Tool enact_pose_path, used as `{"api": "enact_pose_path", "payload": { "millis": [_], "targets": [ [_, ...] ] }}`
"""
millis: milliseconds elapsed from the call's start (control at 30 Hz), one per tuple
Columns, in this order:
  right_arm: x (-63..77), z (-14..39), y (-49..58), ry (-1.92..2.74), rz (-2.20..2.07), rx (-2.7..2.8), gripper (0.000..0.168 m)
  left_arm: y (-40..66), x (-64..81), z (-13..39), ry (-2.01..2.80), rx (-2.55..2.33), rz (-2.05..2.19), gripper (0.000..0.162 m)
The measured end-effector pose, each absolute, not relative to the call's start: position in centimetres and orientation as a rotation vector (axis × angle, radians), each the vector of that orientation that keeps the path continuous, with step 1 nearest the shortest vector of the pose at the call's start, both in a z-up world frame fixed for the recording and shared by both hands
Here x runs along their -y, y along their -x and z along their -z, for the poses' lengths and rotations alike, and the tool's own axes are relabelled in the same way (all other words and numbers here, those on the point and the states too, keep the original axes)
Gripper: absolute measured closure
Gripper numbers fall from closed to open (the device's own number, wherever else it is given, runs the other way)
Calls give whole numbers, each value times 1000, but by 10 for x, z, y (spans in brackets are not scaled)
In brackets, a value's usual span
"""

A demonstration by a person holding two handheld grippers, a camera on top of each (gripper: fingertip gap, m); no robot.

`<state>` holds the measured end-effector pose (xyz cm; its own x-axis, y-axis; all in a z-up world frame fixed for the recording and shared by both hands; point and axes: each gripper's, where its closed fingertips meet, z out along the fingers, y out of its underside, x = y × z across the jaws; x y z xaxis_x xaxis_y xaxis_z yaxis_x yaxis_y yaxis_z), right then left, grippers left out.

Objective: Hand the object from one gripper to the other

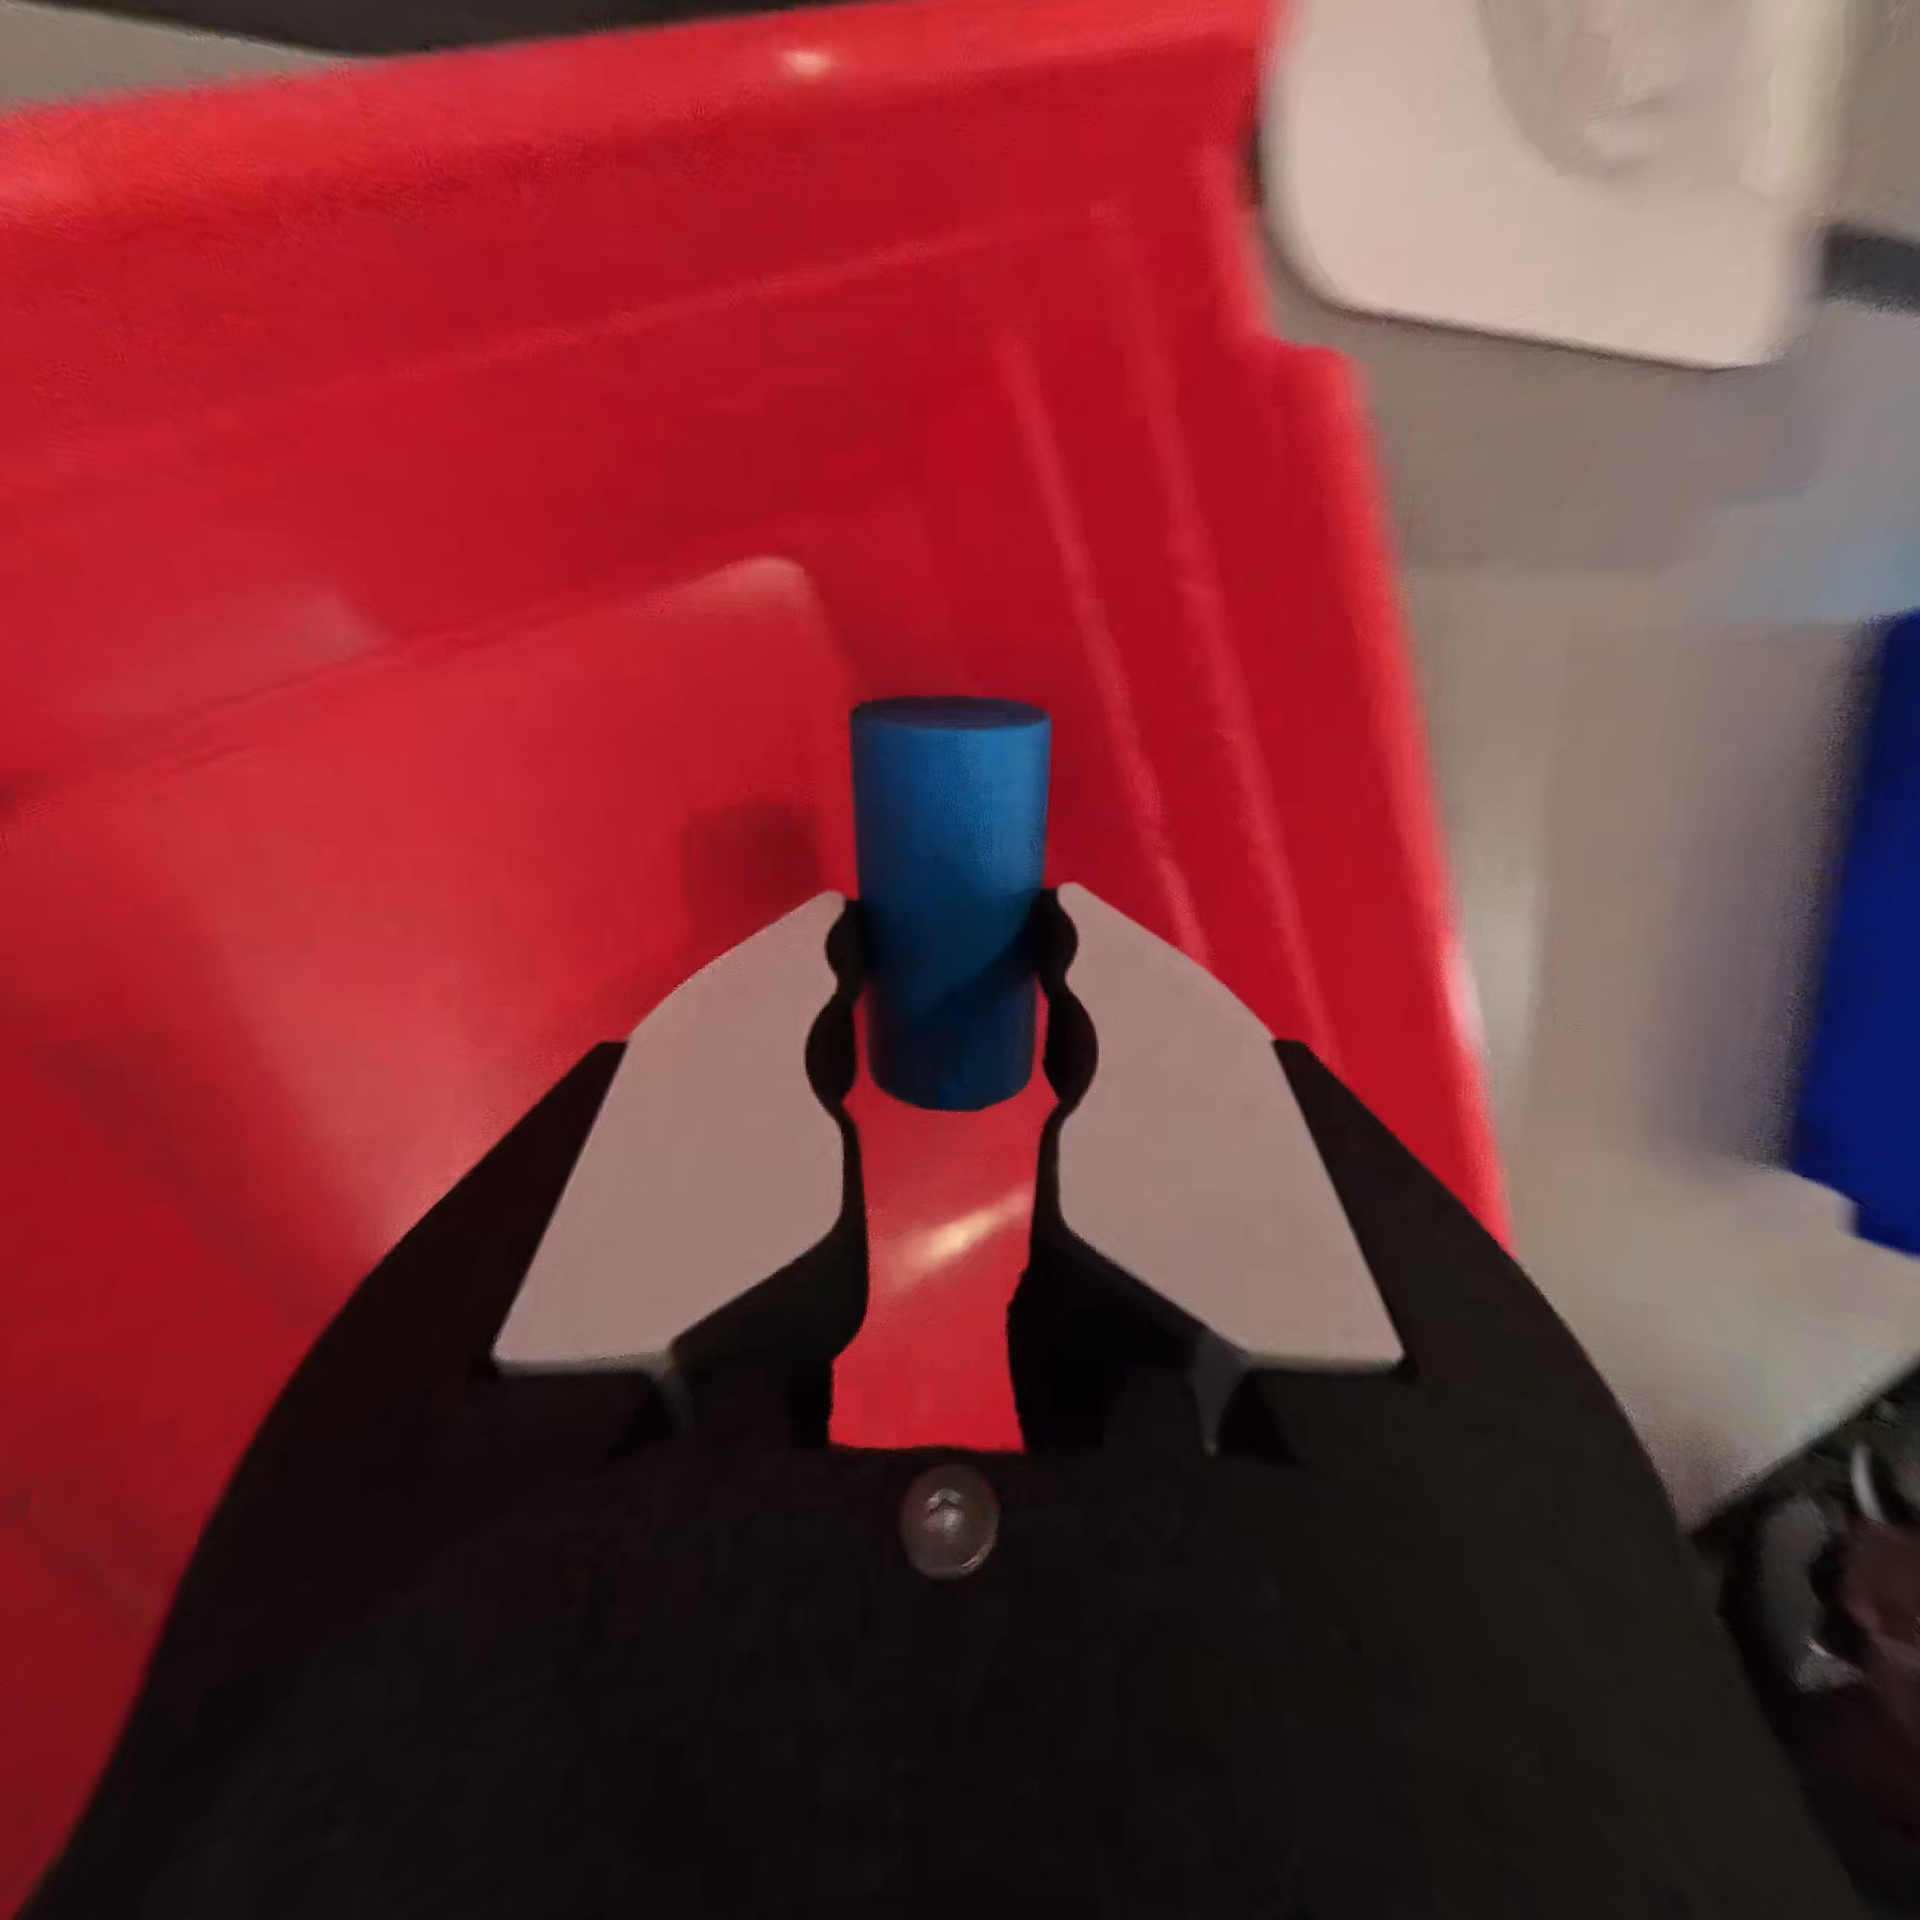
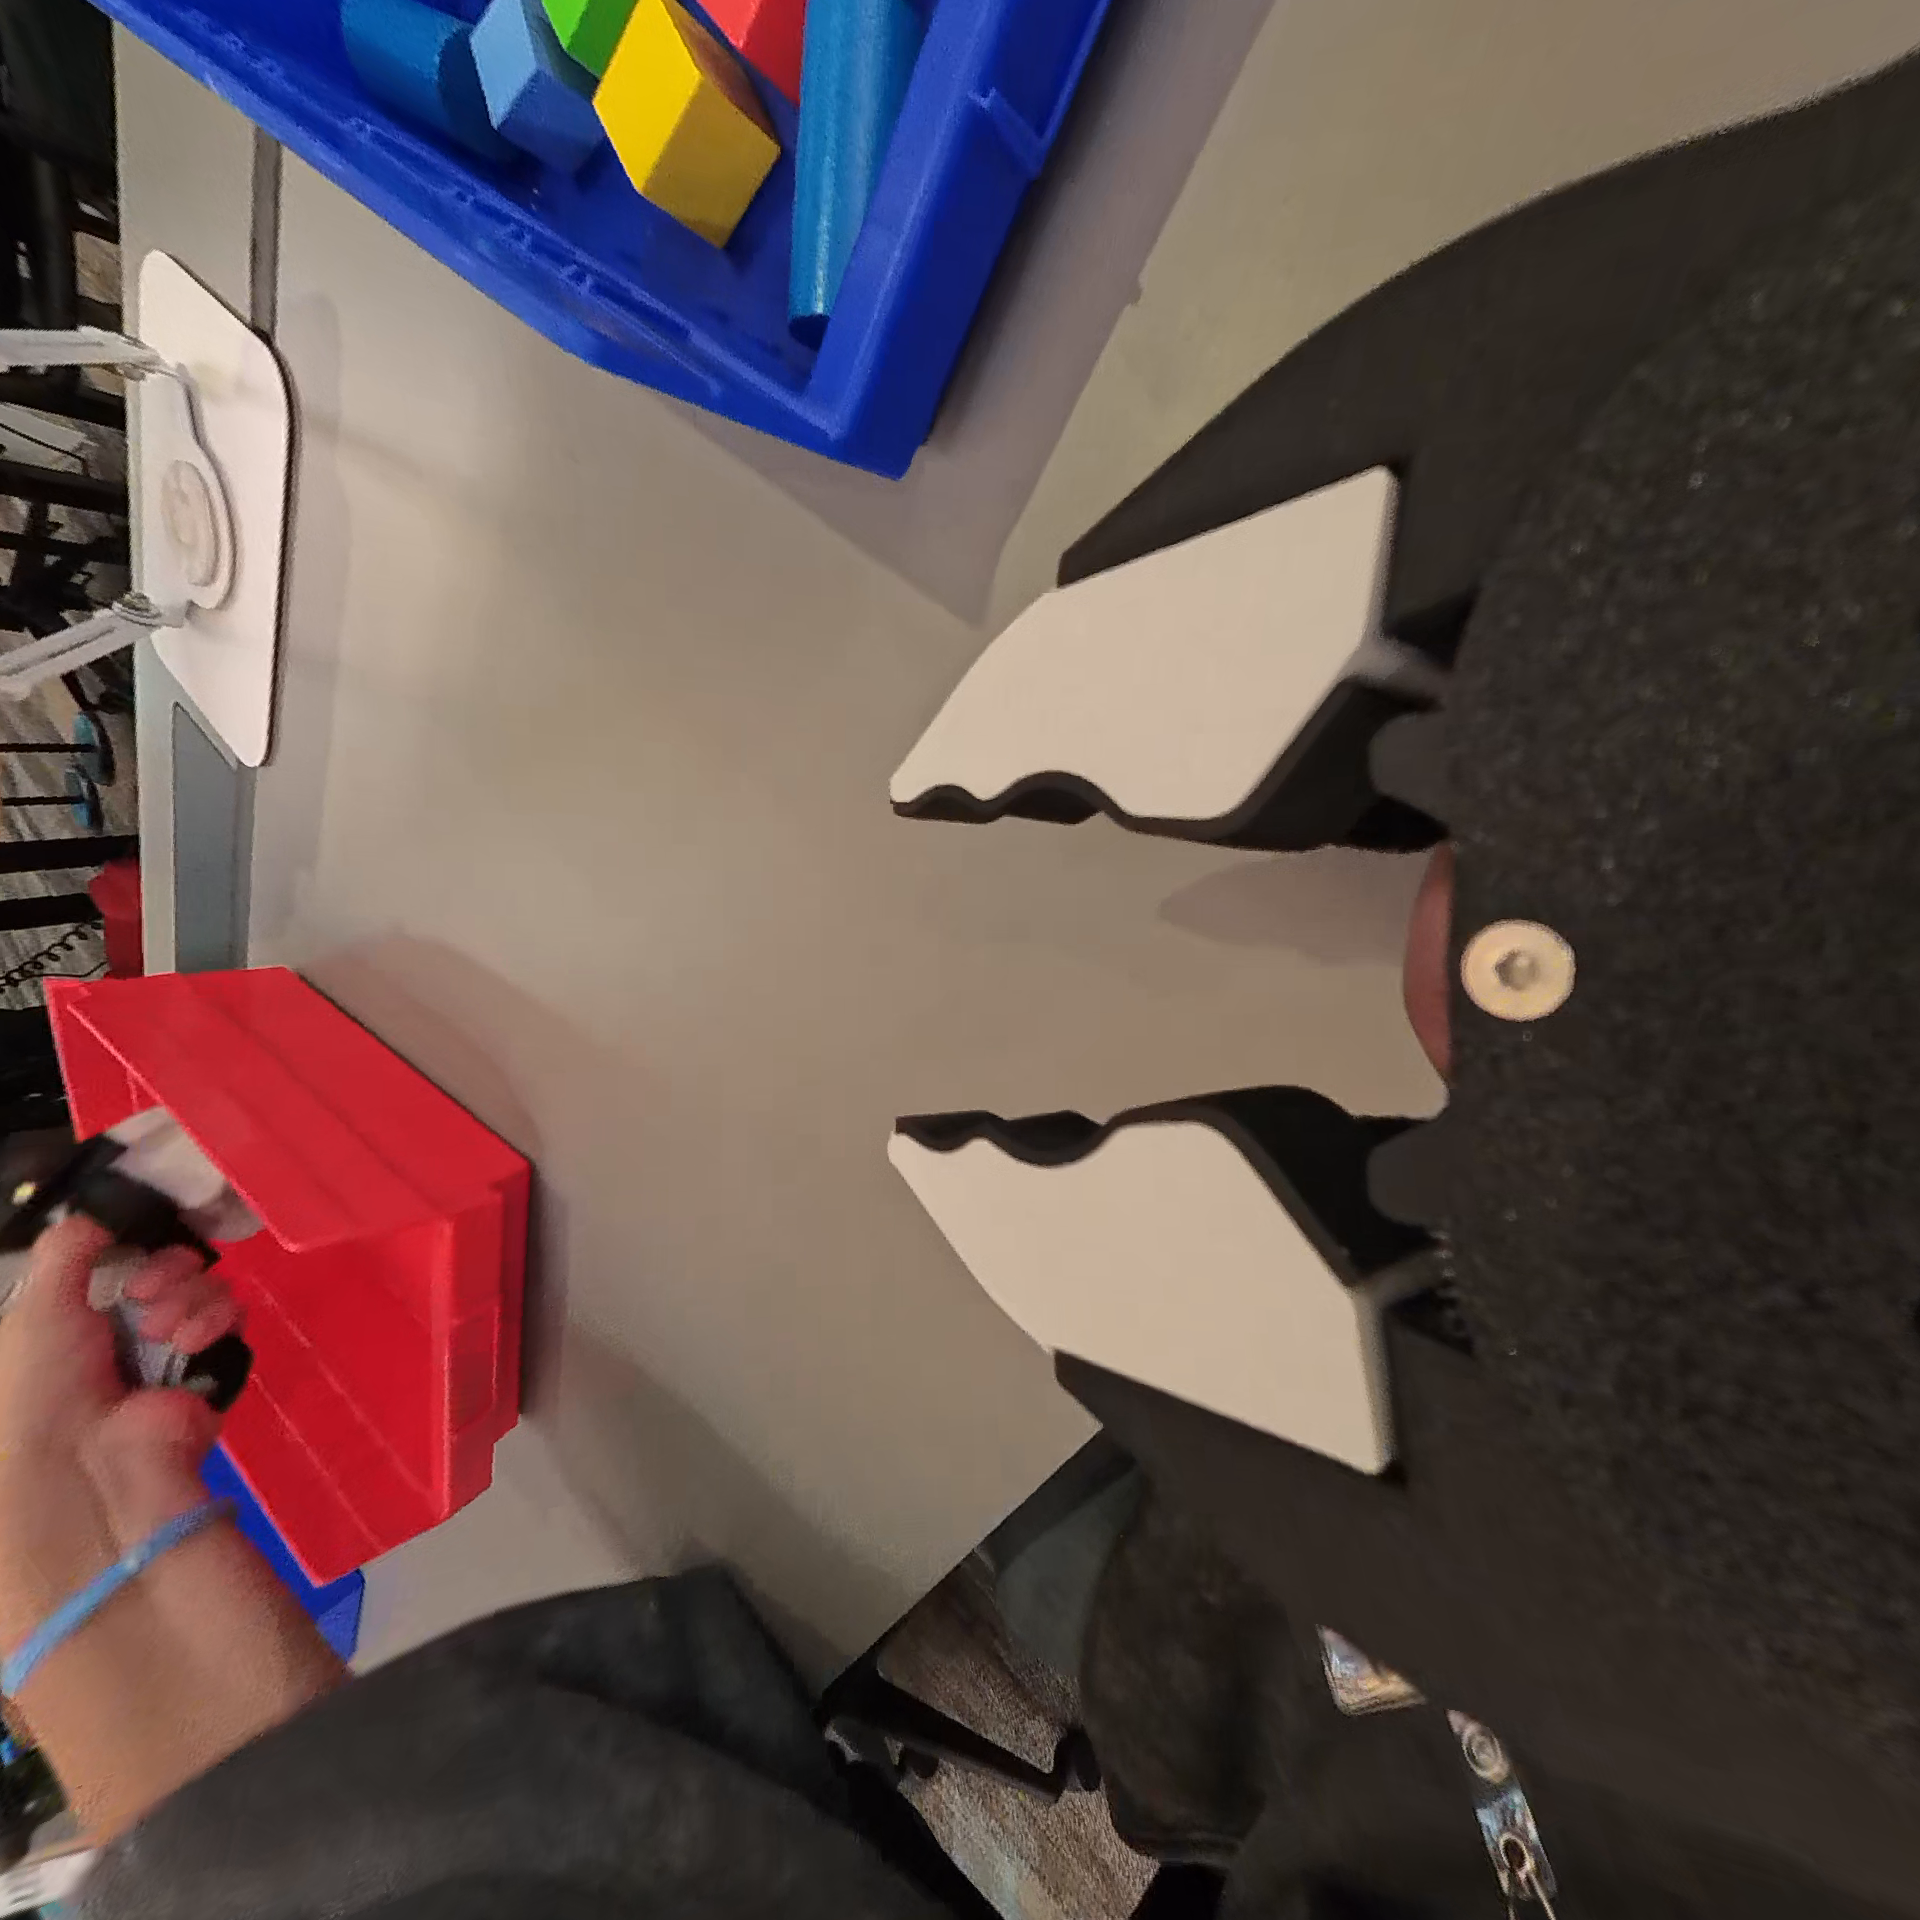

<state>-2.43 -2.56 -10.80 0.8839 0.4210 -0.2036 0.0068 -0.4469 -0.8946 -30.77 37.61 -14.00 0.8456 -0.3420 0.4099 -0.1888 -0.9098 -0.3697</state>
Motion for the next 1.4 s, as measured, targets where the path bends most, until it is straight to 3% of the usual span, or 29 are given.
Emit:
{"api": "enact_pose_path", "payload": {
  "millis": [233,333,367,467,600,800,900,1133,1233,1400],
  "targets": [
    [9,107,37,1929,-637,346,117,269,-221,42,2088,-633,1357,130],
    [15,74,87,1799,-1098,411,110,244,-144,20,1898,-689,1659,130],
    [12,63,97,1730,-1076,475,101,236,-120,16,1857,-691,1767,130],
    [-10,62,119,1651,-683,797,97,210,-66,23,1838,-668,2019,130],
    [-21,50,159,1492,-647,980,90,182,-32,34,1880,-581,2266,130],
    [-27,50,181,1412,-628,1031,84,158,-6,44,1945,-522,2380,130],
    [-22,52,180,1404,-646,1067,95,153,-2,47,1951,-469,2462,130],
    [-15,57,173,1445,-620,1075,96,151,7,50,1950,-517,2512,130],
    [-14,53,163,1469,-591,1056,96,163,6,55,1944,-574,2440,108],
    [-39,29,79,1567,-384,869,96,191,4,85,2006,-657,2211,107]
  ]
}}
